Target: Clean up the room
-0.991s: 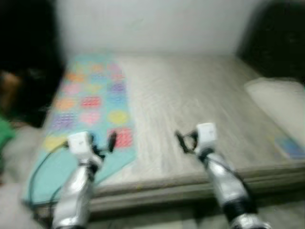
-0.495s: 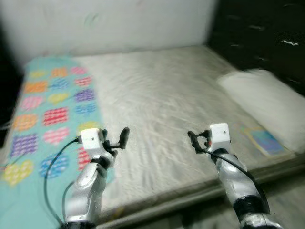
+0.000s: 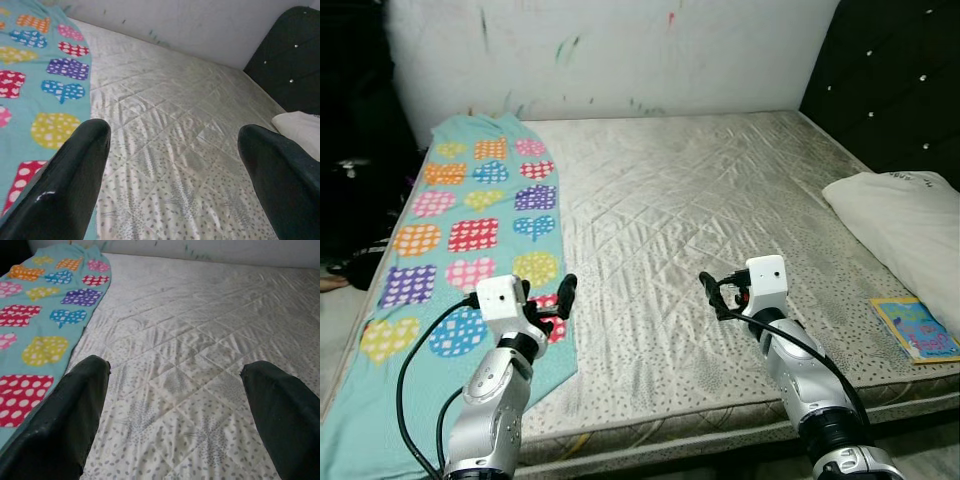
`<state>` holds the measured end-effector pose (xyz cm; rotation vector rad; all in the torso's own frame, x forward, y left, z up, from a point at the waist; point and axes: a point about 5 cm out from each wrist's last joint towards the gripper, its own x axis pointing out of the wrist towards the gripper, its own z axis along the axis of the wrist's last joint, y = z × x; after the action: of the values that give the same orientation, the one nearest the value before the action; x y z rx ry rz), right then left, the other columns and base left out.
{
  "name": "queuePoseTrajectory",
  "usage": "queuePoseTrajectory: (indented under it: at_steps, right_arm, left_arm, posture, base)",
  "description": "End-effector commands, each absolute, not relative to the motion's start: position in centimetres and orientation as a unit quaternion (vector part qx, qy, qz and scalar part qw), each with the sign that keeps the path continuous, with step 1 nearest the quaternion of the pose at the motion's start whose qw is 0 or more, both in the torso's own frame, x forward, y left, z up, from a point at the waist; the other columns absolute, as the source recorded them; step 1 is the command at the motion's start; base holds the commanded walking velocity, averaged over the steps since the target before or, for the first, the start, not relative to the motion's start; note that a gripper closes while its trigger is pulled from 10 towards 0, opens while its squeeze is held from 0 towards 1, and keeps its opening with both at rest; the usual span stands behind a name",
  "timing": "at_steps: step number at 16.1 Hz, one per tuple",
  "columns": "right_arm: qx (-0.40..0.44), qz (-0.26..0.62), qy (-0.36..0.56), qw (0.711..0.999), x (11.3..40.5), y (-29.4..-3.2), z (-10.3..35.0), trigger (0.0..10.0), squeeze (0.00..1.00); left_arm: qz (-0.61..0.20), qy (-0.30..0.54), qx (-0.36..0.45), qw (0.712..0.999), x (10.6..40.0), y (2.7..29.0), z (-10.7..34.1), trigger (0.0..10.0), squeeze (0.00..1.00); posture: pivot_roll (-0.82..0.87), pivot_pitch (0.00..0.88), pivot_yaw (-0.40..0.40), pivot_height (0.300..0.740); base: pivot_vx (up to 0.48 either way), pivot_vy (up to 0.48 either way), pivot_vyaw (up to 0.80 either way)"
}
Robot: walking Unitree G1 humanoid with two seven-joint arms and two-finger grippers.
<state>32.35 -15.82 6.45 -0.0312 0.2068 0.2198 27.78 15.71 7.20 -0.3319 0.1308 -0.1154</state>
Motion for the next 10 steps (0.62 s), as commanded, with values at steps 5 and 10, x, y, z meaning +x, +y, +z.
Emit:
queuePoseTrajectory:
  at_steps: [5, 10]
  right_arm:
    - [-0.030, 0.122, 0.102, 0.987, 32.16, -15.72, 6.45, 10.0, 0.00]
    - [-0.025, 0.119, 0.105, 0.987, 32.22, -15.88, 6.43, 10.0, 0.00]
  left_arm:
    - [-0.053, 0.074, -0.162, 0.983, 27.75, 15.47, 7.03, 10.0, 0.00]
    - [-0.042, 0.084, -0.169, 0.981, 27.92, 15.65, 6.73, 10.0, 0.00]
  posture:
    - [-0.08, 0.000, -0.038, 0.740]
    - [-0.08, 0.000, -0.040, 0.740]
  base:
    - [0.000, 0.000, 0.48]
    - [0.000, 0.000, 0.32]
